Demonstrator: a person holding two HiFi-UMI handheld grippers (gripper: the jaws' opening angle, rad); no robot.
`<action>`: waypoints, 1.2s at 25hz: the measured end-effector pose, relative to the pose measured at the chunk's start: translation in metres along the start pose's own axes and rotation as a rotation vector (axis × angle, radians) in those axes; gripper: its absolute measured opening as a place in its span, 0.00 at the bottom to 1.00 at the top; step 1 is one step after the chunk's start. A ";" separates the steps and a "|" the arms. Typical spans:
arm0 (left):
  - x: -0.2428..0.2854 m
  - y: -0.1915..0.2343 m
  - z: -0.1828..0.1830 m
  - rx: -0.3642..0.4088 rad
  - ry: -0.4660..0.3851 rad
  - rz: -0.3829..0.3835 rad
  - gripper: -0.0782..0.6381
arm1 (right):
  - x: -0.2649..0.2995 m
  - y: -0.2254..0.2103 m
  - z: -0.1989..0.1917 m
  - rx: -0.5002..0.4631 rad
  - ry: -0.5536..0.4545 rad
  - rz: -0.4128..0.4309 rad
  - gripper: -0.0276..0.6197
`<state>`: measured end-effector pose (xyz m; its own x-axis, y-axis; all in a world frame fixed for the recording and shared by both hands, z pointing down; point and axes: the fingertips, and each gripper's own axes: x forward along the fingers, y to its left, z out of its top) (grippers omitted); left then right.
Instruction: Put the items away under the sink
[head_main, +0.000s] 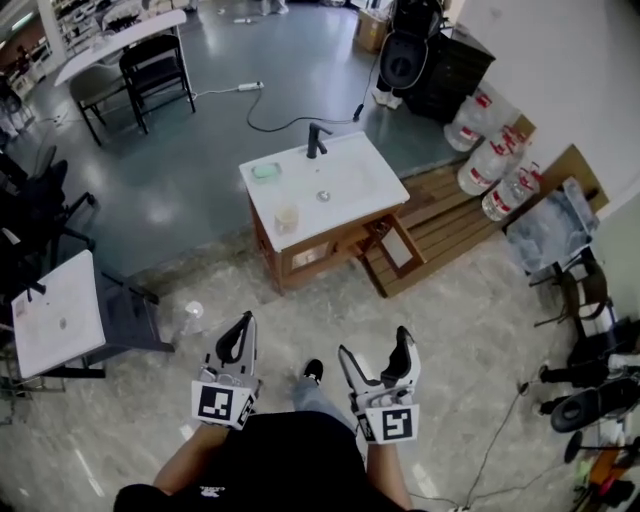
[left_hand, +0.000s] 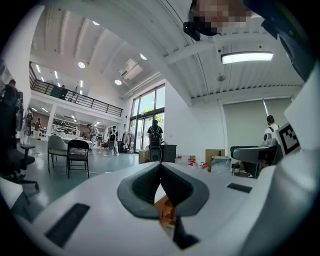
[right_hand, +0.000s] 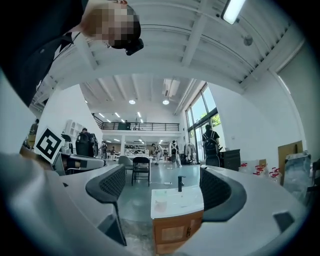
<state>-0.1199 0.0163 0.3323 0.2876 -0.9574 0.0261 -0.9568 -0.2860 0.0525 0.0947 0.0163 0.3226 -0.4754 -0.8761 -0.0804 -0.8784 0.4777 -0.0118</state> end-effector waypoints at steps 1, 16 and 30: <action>0.010 -0.002 -0.002 -0.002 0.006 0.013 0.12 | 0.007 -0.009 -0.004 0.010 0.008 0.012 0.75; 0.099 0.039 -0.079 -0.090 0.141 0.194 0.12 | 0.127 -0.045 -0.093 0.078 0.130 0.183 0.74; 0.174 0.136 -0.224 -0.097 0.246 0.203 0.12 | 0.248 0.023 -0.281 0.126 0.316 0.209 0.74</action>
<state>-0.1907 -0.1802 0.5675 0.1044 -0.9527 0.2855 -0.9905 -0.0737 0.1162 -0.0574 -0.2078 0.5823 -0.6525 -0.7264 0.2160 -0.7573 0.6351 -0.1518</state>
